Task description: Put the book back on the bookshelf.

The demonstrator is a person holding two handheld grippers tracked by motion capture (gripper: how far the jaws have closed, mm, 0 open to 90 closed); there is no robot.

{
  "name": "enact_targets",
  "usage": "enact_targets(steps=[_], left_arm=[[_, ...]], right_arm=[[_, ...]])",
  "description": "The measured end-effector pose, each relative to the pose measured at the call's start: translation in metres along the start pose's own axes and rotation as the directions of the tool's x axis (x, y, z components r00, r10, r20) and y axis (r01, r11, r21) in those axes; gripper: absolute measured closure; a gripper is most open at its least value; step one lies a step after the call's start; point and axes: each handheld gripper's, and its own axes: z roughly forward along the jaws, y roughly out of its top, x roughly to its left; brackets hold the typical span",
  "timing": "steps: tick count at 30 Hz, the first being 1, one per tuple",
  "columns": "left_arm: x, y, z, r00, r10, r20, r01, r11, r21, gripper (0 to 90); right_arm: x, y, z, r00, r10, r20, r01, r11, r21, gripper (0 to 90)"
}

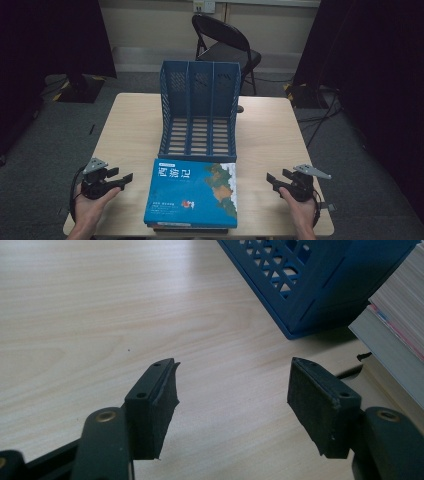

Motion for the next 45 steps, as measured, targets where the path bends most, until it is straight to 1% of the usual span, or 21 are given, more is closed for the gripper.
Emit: enact_targets(steps=[4,9,14,19,20,21,23,24,25,26,29,30,31,34,35,36,37,38,40,43,45], left_arm=[[-0.001,0.000,0.001,0.9999,0.006,0.013,-0.006,1.0000,0.007,36.2],[-0.009,0.001,0.000,0.9992,0.004,0.039,-0.004,1.0000,-0.002,38.7],[-0.016,0.000,-0.003,0.9974,0.008,0.071,-0.009,0.9999,0.010,36.6],[-0.029,0.002,-0.010,0.9929,0.063,0.101,-0.064,0.9979,0.008,38.1],[-0.033,0.002,-0.013,0.9915,0.057,0.117,-0.058,0.9983,0.003,38.1],[-0.033,0.002,-0.013,0.9915,0.057,0.117,-0.058,0.9983,0.003,38.1],[-0.038,0.004,-0.016,0.9877,0.072,0.139,-0.071,0.9974,-0.006,38.4],[-0.041,0.006,-0.016,0.9869,0.081,0.140,-0.080,0.9968,-0.011,38.5],[-0.043,0.008,-0.017,0.9838,0.091,0.154,-0.089,0.9959,-0.021,38.5],[-0.043,0.011,-0.017,0.9796,0.086,0.182,-0.081,0.9962,-0.032,38.6],[-0.047,0.021,-0.016,0.9777,0.076,0.196,-0.069,0.9967,-0.042,40.2],[-0.050,0.029,-0.015,0.9728,0.048,0.227,-0.039,0.9982,-0.046,42.9],[-0.050,0.029,-0.015,0.9728,0.048,0.227,-0.039,0.9982,-0.046,45.1],[-0.058,0.044,-0.012,0.9743,0.067,0.215,-0.057,0.9970,-0.053,46.6],[-0.061,0.049,-0.011,0.9724,0.075,0.221,-0.068,0.9970,-0.038,46.6],[-0.067,0.057,-0.008,0.9690,0.102,0.225,-0.100,0.9947,-0.021,50.5],[-0.067,0.057,-0.008,0.9690,0.102,0.225,-0.100,0.9947,-0.021,52.9],[-0.072,0.057,-0.006,0.9637,0.133,0.231,-0.129,0.9911,-0.035,56.6],[-0.076,0.051,-0.001,0.9647,0.109,0.240,-0.103,0.9940,-0.036,62.3],[-0.077,0.041,0.003,0.9670,0.097,0.236,-0.090,0.9951,-0.041,62.1],[-0.074,0.038,0.003,0.9616,0.075,0.264,-0.064,0.9968,-0.047,61.8]], right_arm=[[0.000,0.001,0.000,0.9997,-0.010,-0.024,0.010,1.000,-0.002,32.2],[0.001,0.002,0.000,0.9957,-0.024,-0.089,0.026,0.999,0.022,41.0],[0.013,0.005,0.001,0.9923,-0.064,-0.106,0.068,0.997,0.040,43.1],[0.025,0.010,0.001,0.9854,-0.095,-0.141,0.100,0.994,0.033,44.7],[0.033,0.014,-0.001,0.9791,-0.106,-0.173,0.111,0.994,0.016,46.5],[0.033,0.014,-0.001,0.9791,-0.106,-0.173,0.111,0.994,0.016,46.5],[0.043,0.019,-0.003,0.9696,-0.126,-0.209,0.128,0.992,-0.007,48.7],[0.050,0.024,-0.004,0.9590,-0.148,-0.242,0.147,0.989,-0.024,51.3],[0.050,0.024,-0.004,0.9590,-0.148,-0.242,0.147,0.989,-0.024,51.3],[0.054,0.028,-0.005,0.9531,-0.159,-0.257,0.155,0.987,-0.037,51.7],[0.066,0.041,-0.003,0.9334,-0.197,-0.300,0.186,0.980,-0.064,52.7],[0.073,0.050,0.000,0.9231,-0.215,-0.319,0.200,0.977,-0.078,53.3],[0.073,0.050,0.000,0.9231,-0.215,-0.319,0.200,0.977,-0.078,53.3],[0.088,0.067,0.009,0.8983,-0.264,-0.351,0.250,0.964,-0.085,56.9],[0.088,0.067,0.009,0.8983,-0.264,-0.351,0.250,0.964,-0.085,56.9],[0.095,0.073,0.014,0.8863,-0.291,-0.360,0.280,0.956,-0.083,67.3],[0.095,0.073,0.014,0.8863,-0.291,-0.360,0.280,0.956,-0.083,67.3],[0.100,0.075,0.021,0.8770,-0.298,-0.377,0.289,0.954,-0.081,70.5],[0.103,0.072,0.029,0.8742,-0.292,-0.388,0.290,0.955,-0.066,70.4],[0.104,0.068,0.036,0.8778,-0.287,-0.383,0.293,0.955,-0.045,70.2],[0.104,0.063,0.041,0.8777,-0.282,-0.388,0.293,0.955,-0.031,67.8]])
